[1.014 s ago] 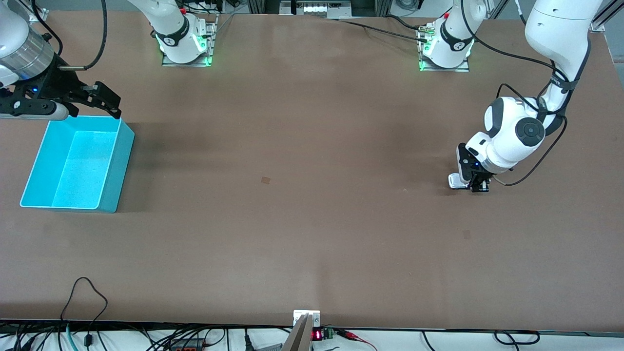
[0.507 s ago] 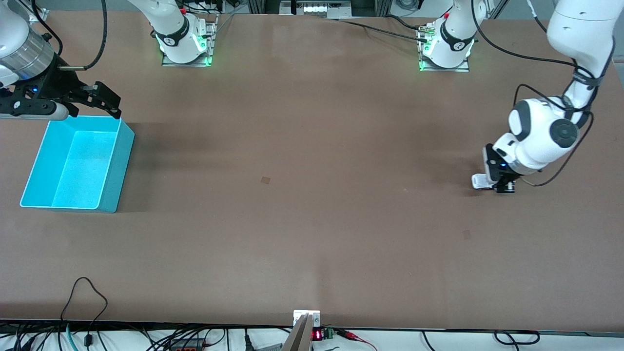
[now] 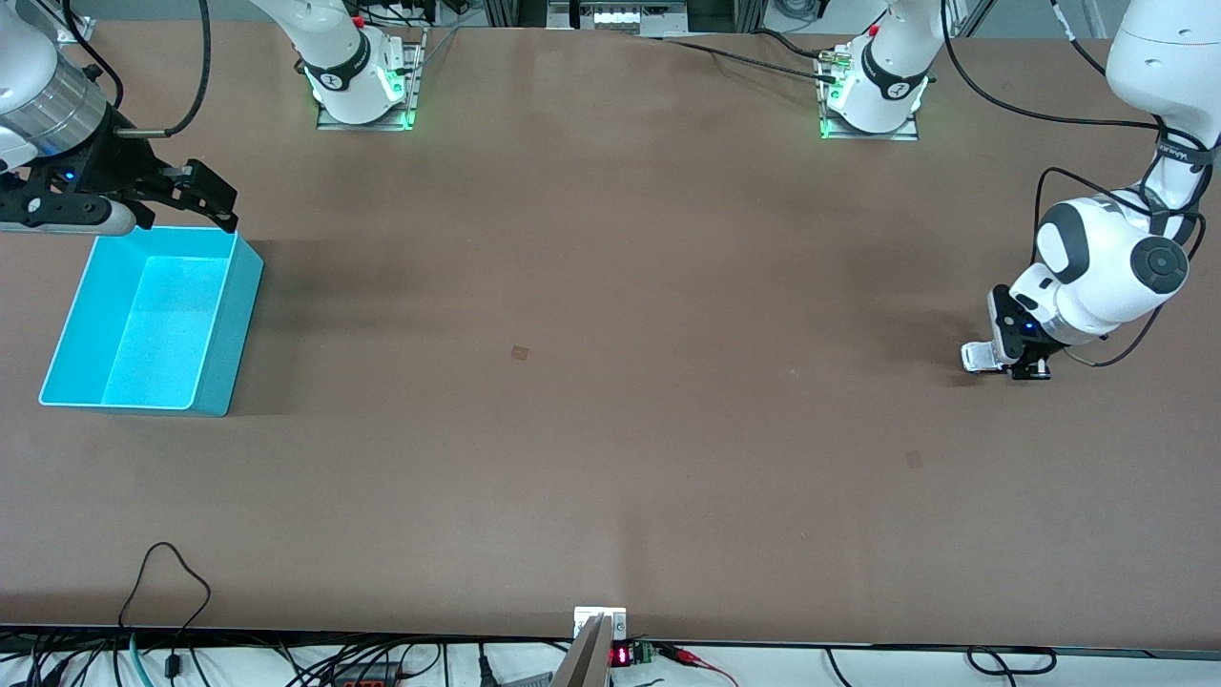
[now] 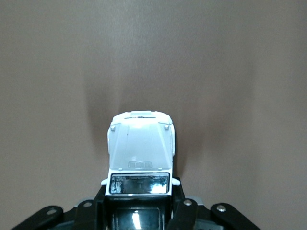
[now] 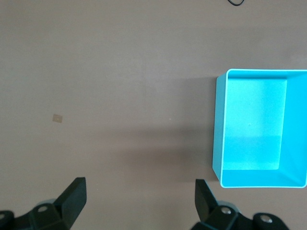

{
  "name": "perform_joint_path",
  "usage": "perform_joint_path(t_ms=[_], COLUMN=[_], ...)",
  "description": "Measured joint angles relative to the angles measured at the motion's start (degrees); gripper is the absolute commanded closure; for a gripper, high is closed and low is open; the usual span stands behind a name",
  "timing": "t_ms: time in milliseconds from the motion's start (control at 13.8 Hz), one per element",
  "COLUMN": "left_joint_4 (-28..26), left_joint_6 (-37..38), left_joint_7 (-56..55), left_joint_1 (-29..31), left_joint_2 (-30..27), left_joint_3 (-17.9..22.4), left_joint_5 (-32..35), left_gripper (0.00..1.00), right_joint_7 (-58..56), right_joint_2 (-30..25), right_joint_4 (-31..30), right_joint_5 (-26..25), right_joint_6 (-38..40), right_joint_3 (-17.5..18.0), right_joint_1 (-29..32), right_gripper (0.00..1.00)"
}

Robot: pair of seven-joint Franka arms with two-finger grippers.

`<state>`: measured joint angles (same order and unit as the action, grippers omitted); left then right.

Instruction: Wind and store white jeep toy

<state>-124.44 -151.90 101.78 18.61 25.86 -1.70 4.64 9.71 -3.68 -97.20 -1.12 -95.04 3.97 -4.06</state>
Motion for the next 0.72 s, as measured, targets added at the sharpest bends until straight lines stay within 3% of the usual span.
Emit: perform_joint_path(t_ms=[362, 435, 580, 725], left_joint_4=[1.6, 1.8, 1.9, 2.2], left_joint_6=[2.2, 2.4, 2.5, 2.4], left_joint_7=[1.2, 1.3, 1.3, 1.5], left_joint_1=[0.3, 0.3, 0.3, 0.4], left_joint_2=[0.6, 0.7, 0.7, 2.3], left_joint_3=[0.0, 0.0, 0.0, 0.0], left_joint_5=[0.0, 0.0, 0.0, 0.0], left_gripper=[0.79, 0.7, 0.0, 0.0], right_joint_7=[0.0, 0.0, 0.0, 0.0], right_joint_2=[0.0, 0.0, 0.0, 0.0], right_joint_4=[0.0, 0.0, 0.0, 0.0], right_joint_5=[0.0, 0.0, 0.0, 0.0], right_joint_6=[0.0, 0.0, 0.0, 0.0], right_joint_3=[0.0, 0.0, 0.0, 0.0], right_joint_1=[-0.4, -0.5, -0.5, -0.5], right_gripper=[0.0, 0.0, 0.0, 0.0])
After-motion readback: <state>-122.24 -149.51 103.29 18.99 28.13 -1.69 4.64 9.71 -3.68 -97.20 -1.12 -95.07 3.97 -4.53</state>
